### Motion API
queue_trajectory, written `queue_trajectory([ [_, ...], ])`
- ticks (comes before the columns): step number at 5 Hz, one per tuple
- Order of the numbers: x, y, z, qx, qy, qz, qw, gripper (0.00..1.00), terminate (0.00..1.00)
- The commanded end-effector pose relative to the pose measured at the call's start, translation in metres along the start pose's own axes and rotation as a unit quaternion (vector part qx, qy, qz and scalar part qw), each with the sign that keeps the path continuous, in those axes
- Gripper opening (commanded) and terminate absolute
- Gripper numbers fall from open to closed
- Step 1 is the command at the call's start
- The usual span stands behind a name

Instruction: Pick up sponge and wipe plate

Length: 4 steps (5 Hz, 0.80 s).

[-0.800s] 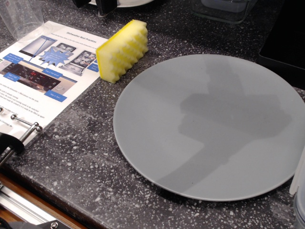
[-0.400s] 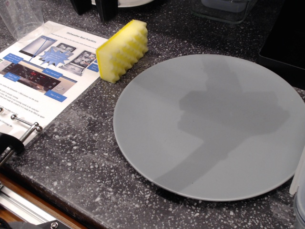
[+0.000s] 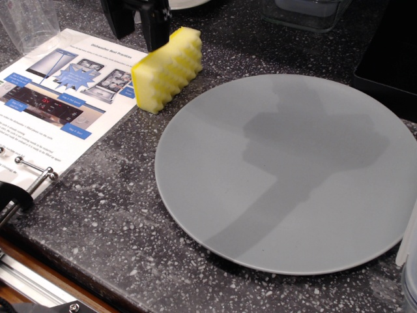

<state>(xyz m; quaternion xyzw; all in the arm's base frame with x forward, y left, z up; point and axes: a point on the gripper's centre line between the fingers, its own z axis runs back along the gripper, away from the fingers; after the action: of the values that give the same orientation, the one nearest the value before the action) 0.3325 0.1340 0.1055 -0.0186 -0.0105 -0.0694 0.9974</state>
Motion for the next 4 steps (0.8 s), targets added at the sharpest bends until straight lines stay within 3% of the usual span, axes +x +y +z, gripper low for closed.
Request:
queue_trajectory([
  [1,0.011,0.007,0.0,0.013,-0.008,0.01,0.9998,1.0,0.0],
  [2,0.012,0.009,-0.011,0.019,0.0,0.01,0.9998,1.0,0.0],
  [3,0.011,0.01,-0.014,0.016,-0.002,0.014,0.9998,0.0,0.0],
  [4,0.011,0.011,-0.019,0.019,-0.004,0.019,0.9996,0.0,0.0],
])
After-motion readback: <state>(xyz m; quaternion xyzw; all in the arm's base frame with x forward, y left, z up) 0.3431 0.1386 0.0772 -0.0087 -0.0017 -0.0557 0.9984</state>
